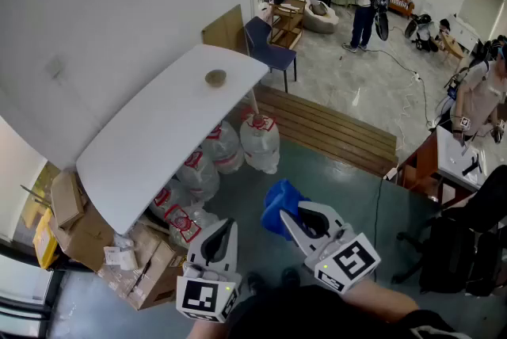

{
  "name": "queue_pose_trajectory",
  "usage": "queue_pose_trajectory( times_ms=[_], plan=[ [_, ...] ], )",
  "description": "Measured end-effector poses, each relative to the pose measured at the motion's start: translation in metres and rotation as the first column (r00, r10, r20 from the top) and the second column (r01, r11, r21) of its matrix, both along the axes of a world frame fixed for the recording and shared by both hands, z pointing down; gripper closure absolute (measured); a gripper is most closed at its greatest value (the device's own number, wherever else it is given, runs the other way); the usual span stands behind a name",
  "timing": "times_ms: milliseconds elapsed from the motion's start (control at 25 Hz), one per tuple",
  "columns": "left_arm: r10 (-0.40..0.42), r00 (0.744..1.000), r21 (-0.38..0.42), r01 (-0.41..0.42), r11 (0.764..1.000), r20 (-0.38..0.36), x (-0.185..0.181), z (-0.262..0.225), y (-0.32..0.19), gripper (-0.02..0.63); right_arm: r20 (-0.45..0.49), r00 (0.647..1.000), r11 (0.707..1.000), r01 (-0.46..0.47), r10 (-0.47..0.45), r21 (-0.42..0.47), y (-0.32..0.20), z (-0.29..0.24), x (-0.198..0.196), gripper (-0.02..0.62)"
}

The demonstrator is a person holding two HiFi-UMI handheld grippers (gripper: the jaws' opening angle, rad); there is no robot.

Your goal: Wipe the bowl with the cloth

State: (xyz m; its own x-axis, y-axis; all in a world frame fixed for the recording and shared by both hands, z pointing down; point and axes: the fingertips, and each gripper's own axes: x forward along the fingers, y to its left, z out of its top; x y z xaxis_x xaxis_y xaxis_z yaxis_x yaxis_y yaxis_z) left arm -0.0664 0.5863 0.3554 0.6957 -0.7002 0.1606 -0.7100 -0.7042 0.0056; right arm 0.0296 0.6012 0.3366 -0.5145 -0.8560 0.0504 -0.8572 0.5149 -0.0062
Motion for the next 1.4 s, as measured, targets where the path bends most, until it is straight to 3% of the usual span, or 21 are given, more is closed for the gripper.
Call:
queue_pose_trajectory(
  times_ms=[640,920,1160,1400],
  plan=[
    [0.007,1.0,-0.005,-0.007,1.0,-0.016,-0.034,0.005,-0.005,0.597,0.018,1.0,0.999,-0.023,0.024,-0.037,-0.007,0.003,-0.025,0.56],
    [0.024,1.0,0.036,-0.023,0.999,-0.017,-0.058,0.002,-0.007,0.597,0.018,1.0,0.999,-0.017,0.017,-0.037,-0.017,0.008,-0.054,0.56],
    [-0.002,1.0,0.025,0.002,1.0,-0.022,-0.076,0.006,-0.023,0.597,0.016,1.0,0.999,0.012,-0.011,-0.053,-0.031,0.012,-0.072,0.56],
    [-0.017,1.0,0.004,0.017,1.0,-0.026,-0.068,0.014,-0.06,0.597,0.023,1.0,0.998,0.023,-0.021,-0.067,-0.066,0.017,-0.062,0.561]
  ],
)
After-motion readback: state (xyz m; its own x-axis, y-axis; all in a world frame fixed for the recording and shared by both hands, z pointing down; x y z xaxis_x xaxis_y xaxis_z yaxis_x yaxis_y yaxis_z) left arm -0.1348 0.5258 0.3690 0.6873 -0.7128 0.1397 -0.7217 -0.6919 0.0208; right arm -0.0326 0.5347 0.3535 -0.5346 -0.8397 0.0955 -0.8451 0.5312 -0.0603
